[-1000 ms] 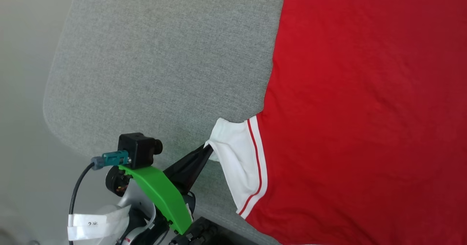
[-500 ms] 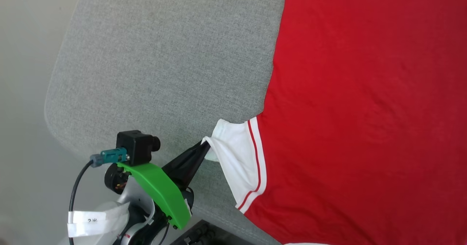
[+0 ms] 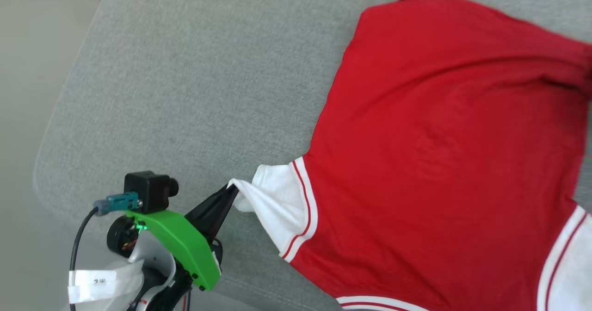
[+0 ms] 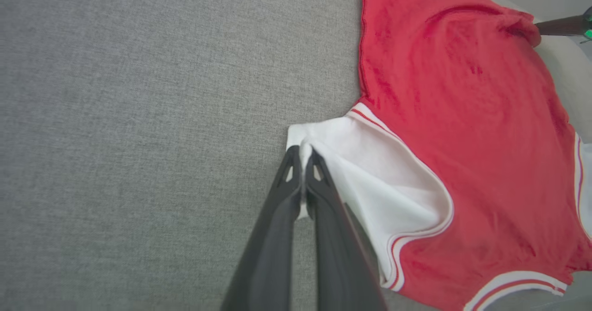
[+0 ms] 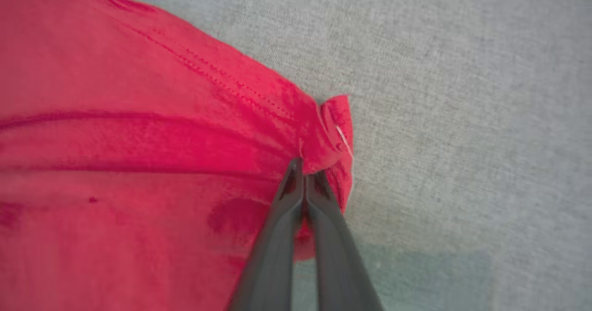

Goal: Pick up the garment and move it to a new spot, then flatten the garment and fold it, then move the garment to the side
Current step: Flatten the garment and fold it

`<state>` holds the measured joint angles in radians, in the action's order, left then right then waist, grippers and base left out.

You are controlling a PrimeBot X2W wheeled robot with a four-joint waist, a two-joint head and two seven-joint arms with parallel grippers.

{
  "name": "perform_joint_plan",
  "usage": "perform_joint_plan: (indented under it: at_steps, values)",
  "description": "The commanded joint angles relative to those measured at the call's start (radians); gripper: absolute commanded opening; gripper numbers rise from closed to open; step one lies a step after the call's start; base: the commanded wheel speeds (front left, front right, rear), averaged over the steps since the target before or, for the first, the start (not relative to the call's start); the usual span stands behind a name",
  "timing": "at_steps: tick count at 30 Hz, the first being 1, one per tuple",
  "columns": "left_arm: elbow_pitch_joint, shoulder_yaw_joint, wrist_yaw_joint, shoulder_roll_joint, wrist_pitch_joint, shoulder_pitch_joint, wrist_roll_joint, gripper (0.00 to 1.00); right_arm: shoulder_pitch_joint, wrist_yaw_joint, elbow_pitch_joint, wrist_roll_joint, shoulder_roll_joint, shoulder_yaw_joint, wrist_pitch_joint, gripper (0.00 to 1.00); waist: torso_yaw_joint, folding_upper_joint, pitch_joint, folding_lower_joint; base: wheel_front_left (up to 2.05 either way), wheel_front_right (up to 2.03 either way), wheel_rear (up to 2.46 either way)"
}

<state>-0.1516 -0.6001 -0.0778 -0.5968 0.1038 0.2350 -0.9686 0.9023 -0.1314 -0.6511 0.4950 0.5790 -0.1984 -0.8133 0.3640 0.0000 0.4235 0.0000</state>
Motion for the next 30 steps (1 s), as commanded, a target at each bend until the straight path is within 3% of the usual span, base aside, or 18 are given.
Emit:
perform_joint_plan:
  at_steps: [1, 10, 18, 30]
  values:
    - [0.002, 0.008, -0.009, -0.011, 0.0, -0.018, -0.002, 0.0, -0.055, 0.001, -0.019, 0.014, 0.002, 0.0, 0.008, 0.0, -0.081, 0.0, -0.094, 0.0, 0.0, 0.0, 0.0]
    - [0.002, 0.023, -0.043, -0.036, 0.001, -0.084, -0.029, 0.0, -0.294, 0.001, 0.025, 0.07, 0.005, 0.031, 0.107, 0.0, -0.175, 0.0, -0.219, 0.0, 0.0, 0.0, 0.0]
    - [-0.004, 0.025, -0.061, -0.05, 0.001, -0.122, -0.039, 0.0, -0.496, 0.001, 0.071, 0.066, -0.023, 0.141, 0.18, 0.0, -0.224, 0.0, -0.284, 0.0, 0.0, 0.0, 0.0]
    - [0.026, 0.032, -0.069, -0.01, -0.044, -0.161, -0.065, 0.0, -0.828, 0.001, 0.338, -0.026, -0.179, 0.368, 0.162, 0.0, -0.274, 0.0, -0.362, 0.0, 0.0, 0.0, 0.0]
